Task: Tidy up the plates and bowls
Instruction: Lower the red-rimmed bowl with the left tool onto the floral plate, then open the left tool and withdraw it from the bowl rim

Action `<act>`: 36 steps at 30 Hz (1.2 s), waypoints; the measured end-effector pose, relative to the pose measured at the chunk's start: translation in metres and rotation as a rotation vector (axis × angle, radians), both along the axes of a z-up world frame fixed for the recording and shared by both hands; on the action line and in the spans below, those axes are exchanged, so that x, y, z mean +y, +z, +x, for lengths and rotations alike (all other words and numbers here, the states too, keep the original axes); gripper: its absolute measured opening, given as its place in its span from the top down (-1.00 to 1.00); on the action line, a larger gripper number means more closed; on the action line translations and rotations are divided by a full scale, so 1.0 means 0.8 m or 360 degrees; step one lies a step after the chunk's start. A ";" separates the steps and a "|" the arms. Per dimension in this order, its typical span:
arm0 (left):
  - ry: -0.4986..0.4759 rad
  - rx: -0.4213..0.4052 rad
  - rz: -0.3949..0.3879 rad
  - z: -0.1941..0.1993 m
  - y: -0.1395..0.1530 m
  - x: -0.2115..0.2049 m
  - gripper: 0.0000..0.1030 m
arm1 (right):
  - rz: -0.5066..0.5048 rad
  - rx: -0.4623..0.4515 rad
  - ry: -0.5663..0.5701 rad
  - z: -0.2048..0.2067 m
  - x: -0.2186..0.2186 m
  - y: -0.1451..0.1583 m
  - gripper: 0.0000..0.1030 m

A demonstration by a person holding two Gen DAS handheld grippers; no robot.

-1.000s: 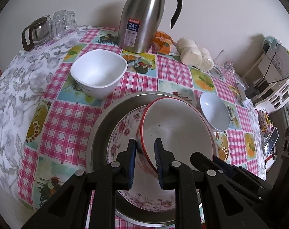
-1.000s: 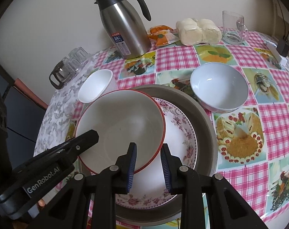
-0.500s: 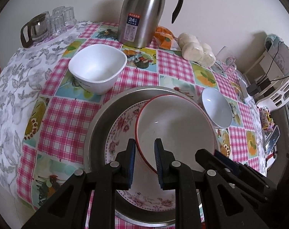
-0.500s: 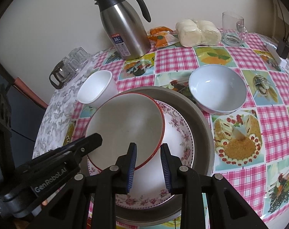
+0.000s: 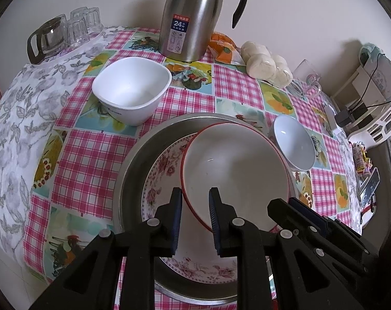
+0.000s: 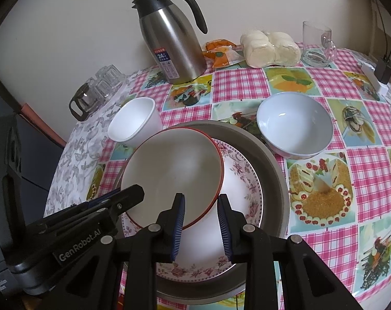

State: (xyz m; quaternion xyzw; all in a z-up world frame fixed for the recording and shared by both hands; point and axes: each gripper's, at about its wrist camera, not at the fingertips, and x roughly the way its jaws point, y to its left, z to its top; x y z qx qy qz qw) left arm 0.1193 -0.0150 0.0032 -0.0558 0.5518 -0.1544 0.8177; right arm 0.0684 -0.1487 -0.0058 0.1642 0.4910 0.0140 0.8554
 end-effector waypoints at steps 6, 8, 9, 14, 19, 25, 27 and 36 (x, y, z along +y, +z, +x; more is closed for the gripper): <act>0.0008 0.0007 -0.0020 0.001 0.000 0.001 0.61 | 0.0014 0.0003 -0.0001 0.001 -0.002 -0.001 0.44; 0.0010 0.0008 -0.0024 0.001 0.000 0.002 0.61 | -0.0002 0.0015 -0.0009 0.002 -0.002 -0.003 0.44; 0.0013 0.0007 -0.0027 0.002 0.001 0.003 0.61 | -0.0013 0.0021 -0.0013 0.002 -0.001 -0.003 0.44; 0.0054 -0.0015 -0.0038 0.003 0.008 0.011 0.56 | -0.0047 0.0008 -0.0029 0.001 -0.003 0.000 0.44; 0.0093 -0.0039 -0.0043 0.002 0.015 0.017 0.44 | -0.0069 -0.0009 -0.0055 0.000 -0.008 0.004 0.42; 0.0155 -0.0079 -0.0025 0.001 0.024 0.025 0.05 | -0.0106 -0.0022 -0.0066 0.000 -0.009 0.006 -0.16; 0.0184 -0.0088 -0.0003 0.001 0.025 0.028 -0.07 | -0.0109 -0.0033 -0.0066 0.001 -0.009 0.007 -0.25; 0.0325 -0.0075 0.0119 0.007 0.017 0.049 -0.39 | -0.0144 -0.0056 -0.0066 0.001 -0.008 0.007 -0.71</act>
